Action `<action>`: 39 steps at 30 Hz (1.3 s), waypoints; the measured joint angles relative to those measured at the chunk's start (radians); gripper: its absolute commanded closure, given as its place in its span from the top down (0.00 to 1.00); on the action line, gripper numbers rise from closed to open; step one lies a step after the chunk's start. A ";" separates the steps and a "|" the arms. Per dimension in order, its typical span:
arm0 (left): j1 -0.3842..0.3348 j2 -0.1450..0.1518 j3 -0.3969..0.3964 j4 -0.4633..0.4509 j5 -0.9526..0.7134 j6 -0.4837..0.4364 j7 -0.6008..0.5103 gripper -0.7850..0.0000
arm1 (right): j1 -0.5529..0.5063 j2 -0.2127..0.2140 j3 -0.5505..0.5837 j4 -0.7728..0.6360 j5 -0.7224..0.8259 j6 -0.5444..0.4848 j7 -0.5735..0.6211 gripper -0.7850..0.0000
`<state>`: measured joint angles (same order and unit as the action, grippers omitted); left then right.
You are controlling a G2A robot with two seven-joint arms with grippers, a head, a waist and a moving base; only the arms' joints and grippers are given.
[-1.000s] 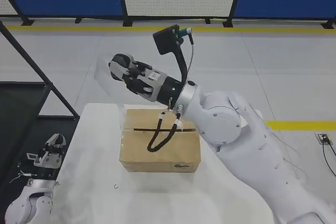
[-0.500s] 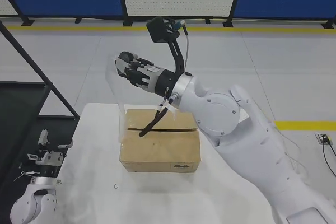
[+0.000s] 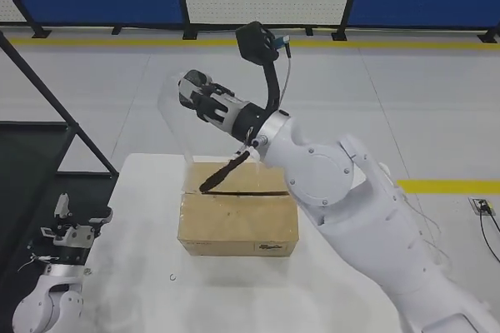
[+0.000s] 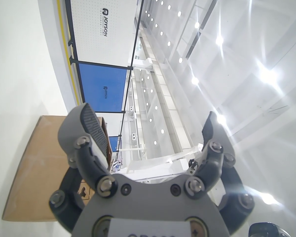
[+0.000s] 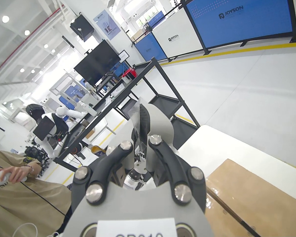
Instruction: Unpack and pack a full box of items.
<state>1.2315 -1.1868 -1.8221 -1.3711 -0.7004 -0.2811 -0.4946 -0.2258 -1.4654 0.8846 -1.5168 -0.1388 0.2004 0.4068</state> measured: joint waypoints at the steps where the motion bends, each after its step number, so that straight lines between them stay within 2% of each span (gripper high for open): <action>1: 0.003 0.000 0.001 -0.006 0.004 0.004 -0.003 1.00 | 0.001 -0.003 0.000 0.001 0.009 0.013 -0.005 0.00; 8: 0.018 0.002 0.022 -0.051 0.028 0.049 -0.014 1.00 | -0.002 -0.023 0.001 -0.003 0.068 0.085 -0.040 0.00; 21: 0.025 0.000 0.033 -0.062 0.034 0.048 -0.007 1.00 | -0.054 -0.042 0.000 -0.051 0.068 0.099 -0.114 0.00; 26: 0.033 0.009 0.024 -0.086 0.086 0.136 -0.020 1.00 | -0.053 -0.042 0.000 -0.051 0.068 0.099 -0.114 0.00; 29: 0.042 0.011 0.030 -0.117 0.105 0.141 -0.041 1.00 | -0.076 -0.043 0.006 -0.065 0.073 0.090 -0.134 0.00; 35: 0.069 0.006 0.078 -0.200 0.149 0.063 -0.047 1.00 | -0.110 -0.058 0.035 -0.109 0.134 0.108 -0.221 0.00; 39: 0.085 -0.002 0.120 -0.240 0.201 -0.059 -0.005 1.00 | -0.116 -0.068 0.045 -0.119 0.163 0.117 -0.243 0.00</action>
<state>1.3164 -1.1886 -1.7024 -1.6114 -0.4991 -0.3399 -0.5000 -0.3420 -1.5331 0.9298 -1.6359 0.0244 0.3171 0.1641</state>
